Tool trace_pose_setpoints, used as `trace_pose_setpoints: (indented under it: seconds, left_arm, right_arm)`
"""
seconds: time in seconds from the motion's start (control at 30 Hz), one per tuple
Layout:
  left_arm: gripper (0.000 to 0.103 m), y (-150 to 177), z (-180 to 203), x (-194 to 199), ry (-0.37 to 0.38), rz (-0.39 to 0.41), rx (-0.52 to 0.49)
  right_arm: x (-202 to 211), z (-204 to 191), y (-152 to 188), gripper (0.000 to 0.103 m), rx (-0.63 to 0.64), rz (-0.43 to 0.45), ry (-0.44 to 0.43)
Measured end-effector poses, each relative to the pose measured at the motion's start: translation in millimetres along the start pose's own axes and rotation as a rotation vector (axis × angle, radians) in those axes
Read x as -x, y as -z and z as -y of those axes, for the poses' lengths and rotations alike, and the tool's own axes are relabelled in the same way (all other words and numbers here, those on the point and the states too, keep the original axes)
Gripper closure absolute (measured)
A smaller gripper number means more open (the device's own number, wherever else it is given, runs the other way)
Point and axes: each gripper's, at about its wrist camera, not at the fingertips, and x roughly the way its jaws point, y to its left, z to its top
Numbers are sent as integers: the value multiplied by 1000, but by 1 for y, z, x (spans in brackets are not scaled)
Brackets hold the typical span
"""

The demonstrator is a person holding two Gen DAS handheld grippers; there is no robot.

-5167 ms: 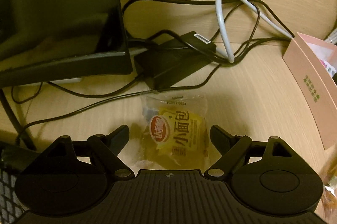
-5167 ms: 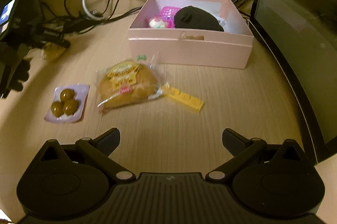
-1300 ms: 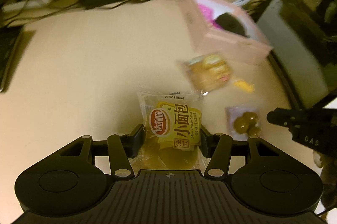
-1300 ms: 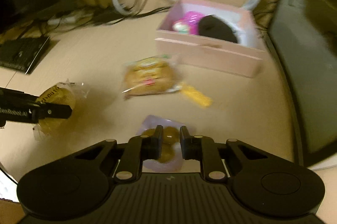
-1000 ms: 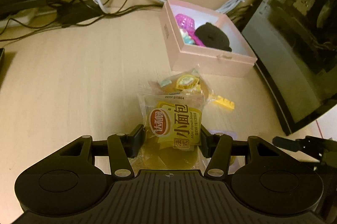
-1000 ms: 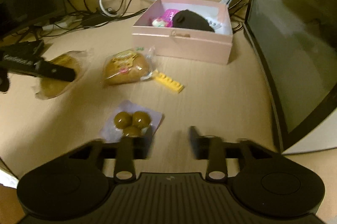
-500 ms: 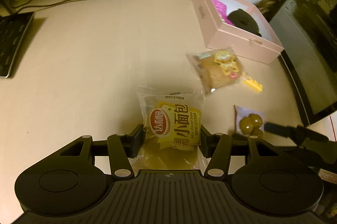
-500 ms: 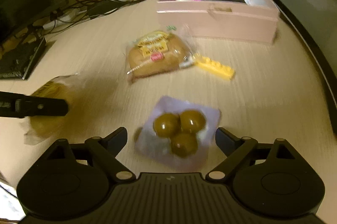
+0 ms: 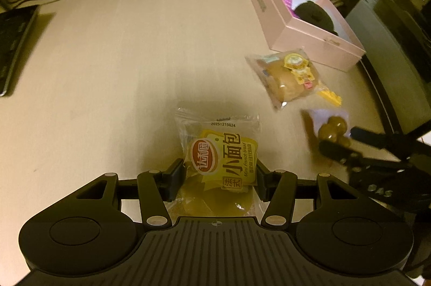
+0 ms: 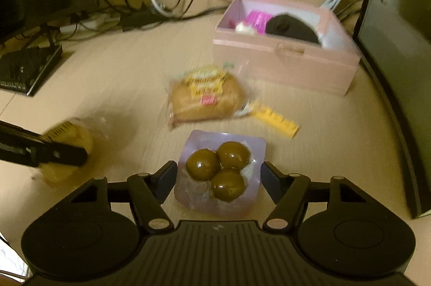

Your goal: Organize objects

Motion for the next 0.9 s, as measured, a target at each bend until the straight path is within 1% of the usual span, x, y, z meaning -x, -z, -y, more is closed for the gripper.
trace_pose_setpoints:
  seconds: [0.17, 0.3, 0.4, 0.47, 0.53, 0.6, 0.67, 0.73, 0.77, 0.8, 0.83, 0.9]
  left_arm:
    - [45, -11, 17, -11, 49, 0, -42]
    - [45, -34, 40, -8, 131, 67, -69]
    - [45, -69, 68, -2, 180, 141, -124]
    - [45, -102, 93, -4, 187, 182, -169]
    - [45, -135, 115, -12, 192, 211, -185]
    - [45, -170, 139, -29, 200, 236, -199]
    - [45, -204, 161, -52, 215, 257, -176]
    - [44, -233, 175, -79, 243, 233, -132]
    - [44, -246, 182, -100, 225, 189, -112]
    - [45, -254, 185, -118, 195, 154, -94]
    - [45, -259, 188, -132, 167, 141, -77]
    - [46, -262, 190, -146, 160, 173, -62]
  right_arm:
    - [29, 20, -9, 35, -51, 34, 27]
    - [50, 45, -10, 35, -109, 59, 57]
    - [60, 63, -6, 35, -138, 74, 69]
    - [63, 72, -4, 35, -142, 82, 73]
    - [65, 81, -2, 35, -148, 90, 76]
    - [67, 89, 1, 35, -158, 102, 73]
    - [68, 96, 3, 35, -168, 113, 66]
    - [67, 101, 5, 35, -190, 111, 46]
    - [65, 104, 6, 35, -200, 105, 32]
    - [64, 105, 7, 35, -202, 101, 20]
    - [62, 105, 8, 35, -197, 98, 14]
    - [61, 107, 10, 35, -186, 98, 9]
